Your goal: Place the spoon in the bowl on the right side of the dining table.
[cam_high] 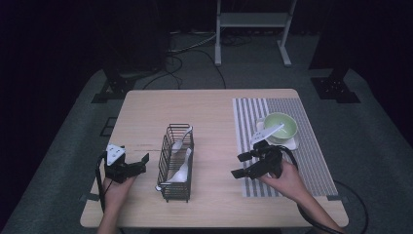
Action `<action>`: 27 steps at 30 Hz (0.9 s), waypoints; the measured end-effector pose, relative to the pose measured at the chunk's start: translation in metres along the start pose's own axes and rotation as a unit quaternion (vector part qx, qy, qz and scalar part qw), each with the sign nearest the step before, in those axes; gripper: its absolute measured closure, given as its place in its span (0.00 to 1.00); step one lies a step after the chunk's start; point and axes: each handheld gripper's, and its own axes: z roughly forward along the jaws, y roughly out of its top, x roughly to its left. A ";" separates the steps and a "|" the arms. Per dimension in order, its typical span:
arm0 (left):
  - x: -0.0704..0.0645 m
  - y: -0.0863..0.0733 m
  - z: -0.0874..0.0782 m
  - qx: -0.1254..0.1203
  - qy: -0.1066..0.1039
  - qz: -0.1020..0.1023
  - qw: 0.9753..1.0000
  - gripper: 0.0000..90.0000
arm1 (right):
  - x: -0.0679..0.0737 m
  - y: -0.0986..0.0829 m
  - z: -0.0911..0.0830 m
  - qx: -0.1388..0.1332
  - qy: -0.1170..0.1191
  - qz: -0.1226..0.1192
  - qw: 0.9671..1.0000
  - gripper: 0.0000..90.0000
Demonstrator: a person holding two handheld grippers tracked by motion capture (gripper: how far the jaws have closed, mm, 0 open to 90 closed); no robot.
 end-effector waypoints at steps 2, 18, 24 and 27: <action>-0.001 0.000 0.001 0.001 0.000 0.000 1.000 0.02 | 0.001 0.003 0.000 -0.003 0.008 0.001 1.000 0.25; 0.000 0.000 0.000 0.001 -0.001 0.000 1.000 0.02 | 0.010 0.024 0.009 0.017 0.025 -0.007 1.000 0.25; 0.000 0.000 0.000 0.001 0.000 0.000 1.000 0.02 | 0.012 0.037 0.010 0.019 0.039 -0.004 0.999 0.24; 0.000 0.000 0.000 0.001 -0.001 0.001 1.000 0.02 | 0.013 0.045 0.011 0.020 0.044 -0.005 0.999 0.24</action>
